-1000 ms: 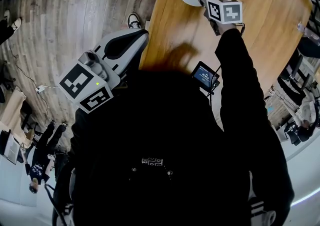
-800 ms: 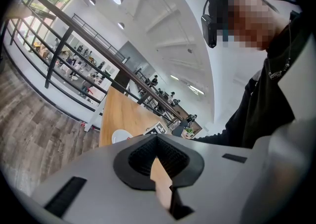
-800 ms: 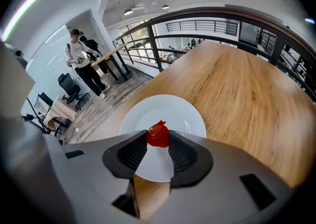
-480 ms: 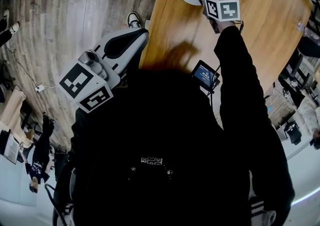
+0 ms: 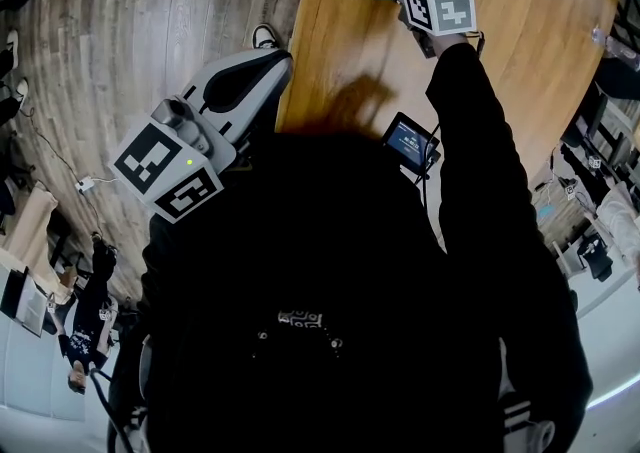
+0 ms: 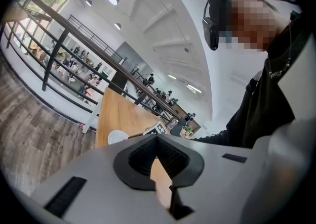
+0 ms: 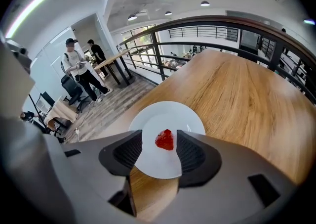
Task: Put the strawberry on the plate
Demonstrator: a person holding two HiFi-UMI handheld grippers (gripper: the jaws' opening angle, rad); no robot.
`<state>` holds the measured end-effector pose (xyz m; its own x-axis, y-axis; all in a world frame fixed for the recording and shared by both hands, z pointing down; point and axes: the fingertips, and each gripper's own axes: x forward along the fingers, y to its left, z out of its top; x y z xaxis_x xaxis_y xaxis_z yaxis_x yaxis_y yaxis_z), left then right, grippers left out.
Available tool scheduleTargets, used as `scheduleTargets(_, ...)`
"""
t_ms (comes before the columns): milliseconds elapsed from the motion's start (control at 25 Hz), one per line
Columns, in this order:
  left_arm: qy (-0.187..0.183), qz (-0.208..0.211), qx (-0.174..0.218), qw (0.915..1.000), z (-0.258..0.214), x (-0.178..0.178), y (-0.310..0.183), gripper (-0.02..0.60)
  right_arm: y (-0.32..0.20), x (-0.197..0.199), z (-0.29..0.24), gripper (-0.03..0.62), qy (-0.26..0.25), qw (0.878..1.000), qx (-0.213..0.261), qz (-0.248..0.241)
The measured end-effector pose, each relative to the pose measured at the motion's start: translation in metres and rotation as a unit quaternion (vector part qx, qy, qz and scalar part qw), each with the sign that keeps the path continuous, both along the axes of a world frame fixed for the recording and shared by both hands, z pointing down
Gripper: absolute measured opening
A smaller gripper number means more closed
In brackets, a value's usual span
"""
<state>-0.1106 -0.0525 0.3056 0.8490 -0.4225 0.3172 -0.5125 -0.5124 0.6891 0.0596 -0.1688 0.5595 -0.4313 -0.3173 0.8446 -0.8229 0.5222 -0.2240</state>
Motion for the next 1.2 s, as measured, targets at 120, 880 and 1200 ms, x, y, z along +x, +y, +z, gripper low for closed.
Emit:
scheduleTargets(120,-0.001,0.007,0.007,0.9999,-0.002,0.004,0.003,0.0,0.0,0.004,-0.009,0.207,-0.013,1.0,0.02,0.003)
scheduleTargets(880,0.001,0.102,0.074,0.9921,-0.035,0.038,0.005,0.0,0.044,0.085,-0.088,0.161,-0.002,0.989,0.105,0.105)
scheduleTargets(1200,0.003,0.151,0.094,0.984,-0.042,0.075,0.003,0.0,0.082,0.129,-0.125,0.031,-0.048,0.976,0.129,0.169)
